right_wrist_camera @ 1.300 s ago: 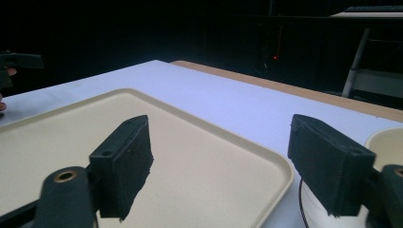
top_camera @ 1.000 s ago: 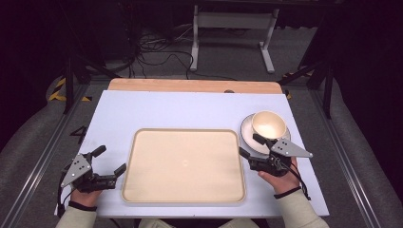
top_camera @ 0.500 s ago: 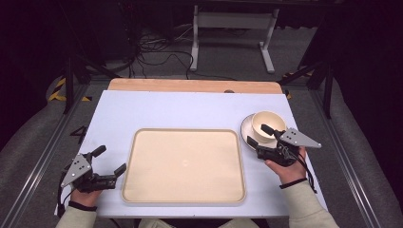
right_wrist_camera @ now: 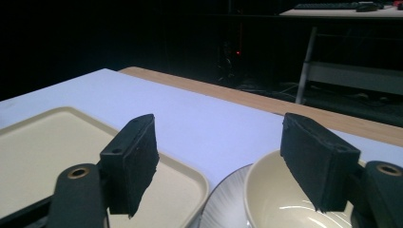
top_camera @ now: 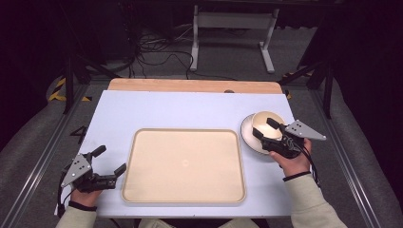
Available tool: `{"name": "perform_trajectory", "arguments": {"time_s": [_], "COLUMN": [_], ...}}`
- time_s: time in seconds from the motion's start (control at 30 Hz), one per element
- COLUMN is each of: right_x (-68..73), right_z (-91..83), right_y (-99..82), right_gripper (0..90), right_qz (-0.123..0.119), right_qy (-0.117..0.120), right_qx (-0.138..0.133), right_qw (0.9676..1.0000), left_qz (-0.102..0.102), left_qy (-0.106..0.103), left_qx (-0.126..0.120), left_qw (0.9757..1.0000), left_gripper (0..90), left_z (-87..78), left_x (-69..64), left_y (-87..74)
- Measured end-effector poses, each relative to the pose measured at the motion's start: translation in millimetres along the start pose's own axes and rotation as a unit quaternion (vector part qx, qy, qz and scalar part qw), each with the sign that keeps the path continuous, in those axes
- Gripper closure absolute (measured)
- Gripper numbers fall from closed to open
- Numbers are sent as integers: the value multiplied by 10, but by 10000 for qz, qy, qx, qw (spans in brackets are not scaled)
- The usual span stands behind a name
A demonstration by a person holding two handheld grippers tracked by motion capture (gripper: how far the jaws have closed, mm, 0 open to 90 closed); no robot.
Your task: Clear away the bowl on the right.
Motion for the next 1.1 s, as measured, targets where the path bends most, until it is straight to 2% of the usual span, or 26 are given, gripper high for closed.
{"name": "perform_trajectory", "arguments": {"time_s": [0.1, 0.4, 0.67, 0.9, 1.1], "right_x": [-51, -192, -387, -488, -594], "right_z": [13, 11, 16, 43, 69], "right_y": [5, 54, 70, 60, 32], "right_gripper": [276, 282, 326, 342, 359], "right_qz": [52, -10, 54, 81, 128], "right_qy": [-100, -494, -868, -1011, -1213], "right_qx": [51, 180, 409, 547, 778], "right_qw": [9999, 9986, 9954, 9933, 9895], "left_qz": [-6, -5, -3, -2, -1], "left_qy": [5, 10, 10, 7, 8], "left_qx": [-1, 4, 7, 3, 3], "left_qw": [10000, 10000, 10000, 10000, 10000], "left_gripper": [3, 3, 3, 3, 3], "left_z": [0, 0, 0, 0, 0], "left_x": [-1, -1, -1, -1, -1], "left_y": [0, -1, -2, -1, -1]}}
Point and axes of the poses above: each handheld gripper's, and its own axes: z roughly forward along the jaws, y roughly out of its top, x roughly to its left, the point moved 8 cm from there along z, roughly forward along the jaws, and after that the axes turned 2 degrees about -x, right-handed, at the moved point
